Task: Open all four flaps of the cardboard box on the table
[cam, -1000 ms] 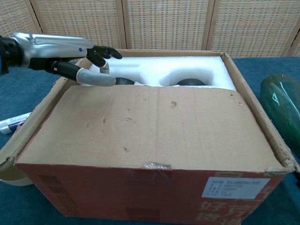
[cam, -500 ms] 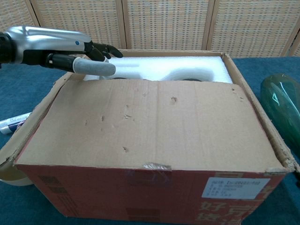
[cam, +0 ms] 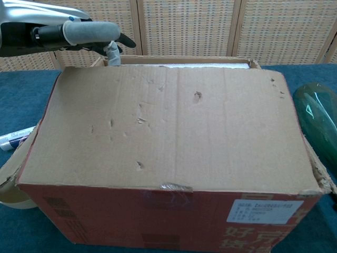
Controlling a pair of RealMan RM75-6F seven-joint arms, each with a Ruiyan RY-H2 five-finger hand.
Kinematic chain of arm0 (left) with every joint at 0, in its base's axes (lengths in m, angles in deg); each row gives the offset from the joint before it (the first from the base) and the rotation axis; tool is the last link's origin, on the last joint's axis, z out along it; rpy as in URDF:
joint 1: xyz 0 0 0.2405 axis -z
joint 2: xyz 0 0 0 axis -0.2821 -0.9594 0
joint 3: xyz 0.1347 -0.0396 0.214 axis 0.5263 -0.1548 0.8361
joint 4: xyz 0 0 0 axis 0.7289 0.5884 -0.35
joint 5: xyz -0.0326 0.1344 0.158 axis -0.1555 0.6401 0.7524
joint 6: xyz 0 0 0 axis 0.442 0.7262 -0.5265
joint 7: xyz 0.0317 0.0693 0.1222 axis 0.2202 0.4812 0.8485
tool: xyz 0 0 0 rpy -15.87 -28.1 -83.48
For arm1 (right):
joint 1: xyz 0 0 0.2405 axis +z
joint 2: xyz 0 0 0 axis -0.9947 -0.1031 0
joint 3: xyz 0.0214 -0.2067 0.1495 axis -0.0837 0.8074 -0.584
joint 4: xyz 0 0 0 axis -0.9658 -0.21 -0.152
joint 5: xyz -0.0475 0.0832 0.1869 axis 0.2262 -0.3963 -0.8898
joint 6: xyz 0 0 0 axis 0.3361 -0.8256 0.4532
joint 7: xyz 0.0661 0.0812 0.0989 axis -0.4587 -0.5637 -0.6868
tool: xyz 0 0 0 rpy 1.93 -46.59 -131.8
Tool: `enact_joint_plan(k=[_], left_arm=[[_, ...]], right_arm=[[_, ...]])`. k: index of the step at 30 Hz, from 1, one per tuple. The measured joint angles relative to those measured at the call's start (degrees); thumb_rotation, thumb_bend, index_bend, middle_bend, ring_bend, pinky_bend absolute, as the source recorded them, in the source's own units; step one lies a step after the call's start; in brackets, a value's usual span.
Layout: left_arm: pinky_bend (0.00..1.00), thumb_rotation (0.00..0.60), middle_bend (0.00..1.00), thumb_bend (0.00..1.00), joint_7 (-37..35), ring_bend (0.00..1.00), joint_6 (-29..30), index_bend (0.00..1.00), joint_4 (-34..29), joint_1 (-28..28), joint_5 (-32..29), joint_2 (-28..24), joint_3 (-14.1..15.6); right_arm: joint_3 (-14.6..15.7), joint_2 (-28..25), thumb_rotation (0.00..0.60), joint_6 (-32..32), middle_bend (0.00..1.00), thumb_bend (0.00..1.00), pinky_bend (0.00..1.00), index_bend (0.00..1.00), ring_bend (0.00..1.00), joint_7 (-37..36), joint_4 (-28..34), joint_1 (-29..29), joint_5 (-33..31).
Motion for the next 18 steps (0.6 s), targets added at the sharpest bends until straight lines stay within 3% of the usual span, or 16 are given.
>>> enact_joint_plan(k=[18], left_arm=[[0.00,0.067,0.00,0.09,-28.91,0.00,-10.84,0.45,-3.20,-2.27,7.37,-7.03,-5.21]], right_arm=[[-0.14,-0.11,0.600,0.23,0.09,0.97,0.00,0.06,0.00,0.95,0.62,0.00,-0.08]])
